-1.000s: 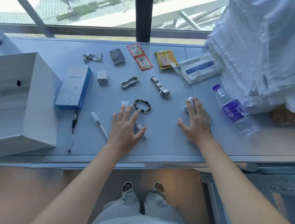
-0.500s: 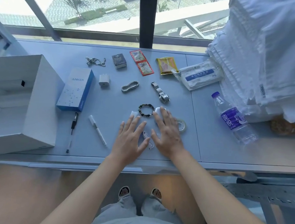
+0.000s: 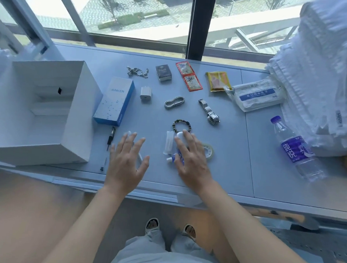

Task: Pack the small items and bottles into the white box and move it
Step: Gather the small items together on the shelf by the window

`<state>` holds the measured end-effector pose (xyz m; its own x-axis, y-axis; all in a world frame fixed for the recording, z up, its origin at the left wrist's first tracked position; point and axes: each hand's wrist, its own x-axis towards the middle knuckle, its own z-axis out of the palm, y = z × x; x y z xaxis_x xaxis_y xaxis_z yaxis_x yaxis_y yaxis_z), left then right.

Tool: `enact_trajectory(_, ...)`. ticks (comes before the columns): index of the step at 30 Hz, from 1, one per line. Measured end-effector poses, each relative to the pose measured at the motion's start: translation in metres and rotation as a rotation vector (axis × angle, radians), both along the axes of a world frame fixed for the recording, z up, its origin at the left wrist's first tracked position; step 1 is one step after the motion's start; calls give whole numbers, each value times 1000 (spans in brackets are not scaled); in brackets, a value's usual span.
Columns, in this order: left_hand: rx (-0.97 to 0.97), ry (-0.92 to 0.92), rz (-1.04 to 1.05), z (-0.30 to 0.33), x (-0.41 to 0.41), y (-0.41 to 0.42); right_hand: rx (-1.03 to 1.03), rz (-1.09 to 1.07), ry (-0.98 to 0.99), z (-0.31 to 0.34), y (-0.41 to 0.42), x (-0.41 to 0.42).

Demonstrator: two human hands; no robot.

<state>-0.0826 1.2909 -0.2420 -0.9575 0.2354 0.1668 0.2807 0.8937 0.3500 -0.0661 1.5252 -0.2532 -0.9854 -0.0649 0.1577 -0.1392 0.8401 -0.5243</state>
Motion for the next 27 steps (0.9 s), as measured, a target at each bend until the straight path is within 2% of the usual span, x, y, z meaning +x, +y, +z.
enact_trajectory(5, -21, -72, 144, -1, 1, -24, 115, 49, -20, 13, -13, -13)
enact_trajectory(11, -4, -147, 192, -5, 5, -32, 216, 162, -68, 20, -39, -30)
enact_trajectory(18, 35, -147, 33, -9, 5, -2, 242, 119, -70, 23, -24, -42)
enact_trajectory(27, 78, -148, -95, -11, 5, 49, 183, 47, -238, 19, 20, -41)
